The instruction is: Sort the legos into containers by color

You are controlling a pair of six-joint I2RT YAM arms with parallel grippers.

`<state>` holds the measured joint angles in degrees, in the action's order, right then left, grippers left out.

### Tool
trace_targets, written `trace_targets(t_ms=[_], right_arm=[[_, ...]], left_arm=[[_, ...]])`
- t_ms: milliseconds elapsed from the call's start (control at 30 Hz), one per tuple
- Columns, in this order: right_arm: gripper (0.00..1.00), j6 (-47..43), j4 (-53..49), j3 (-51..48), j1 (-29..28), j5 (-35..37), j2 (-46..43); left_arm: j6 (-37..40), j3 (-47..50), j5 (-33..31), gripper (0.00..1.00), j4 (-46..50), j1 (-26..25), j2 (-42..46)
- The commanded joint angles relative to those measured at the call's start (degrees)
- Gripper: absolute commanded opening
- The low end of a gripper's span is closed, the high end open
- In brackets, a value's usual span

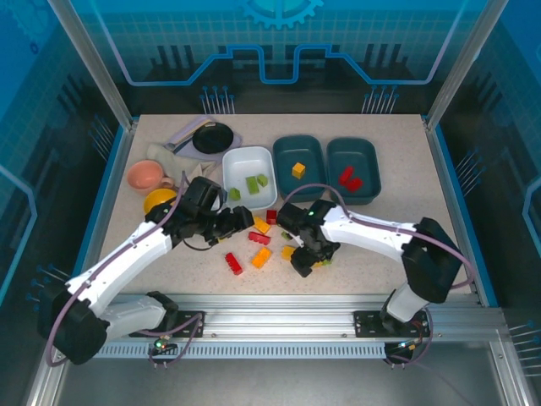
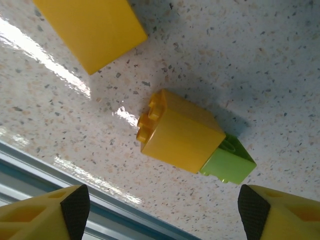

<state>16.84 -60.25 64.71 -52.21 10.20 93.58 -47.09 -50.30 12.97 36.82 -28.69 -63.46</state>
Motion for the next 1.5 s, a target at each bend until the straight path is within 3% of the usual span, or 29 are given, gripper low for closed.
trace_targets(t_ms=[0, 467, 767, 1033, 1300, 1467], right_arm=[[0.82, -3.92, -2.94, 3.1, -1.14, 2.73, 3.06], [0.83, -9.63, -2.72, 5.07, -1.77, 7.69, 13.0], [0.77, -7.79, 0.34, 7.93, 4.35, 9.44, 16.03], [0.69, -5.39, 1.7, 8.26, 11.13, 4.77, 15.21], [0.62, -1.14, 2.98, 3.79, 11.49, -1.64, 10.72], [0.56, 2.52, 4.36, 0.68, 11.9, -3.8, 10.32]], left_arm=[[-2.38, 1.64, 0.68, 0.81, -2.02, -0.83, 2.45], [-3.49, 0.97, -0.54, 0.81, -2.63, -1.99, 2.83], [-3.45, -0.37, -0.69, 0.81, -3.16, -2.6, 1.45], [-3.37, -1.33, -1.02, 0.81, -3.07, -3.16, 0.73], [-3.65, 2.28, 4.01, 0.81, -3.95, -4.05, 4.93], [-8.67, 9.55, 7.85, 0.82, -7.53, -4.02, 11.1]])
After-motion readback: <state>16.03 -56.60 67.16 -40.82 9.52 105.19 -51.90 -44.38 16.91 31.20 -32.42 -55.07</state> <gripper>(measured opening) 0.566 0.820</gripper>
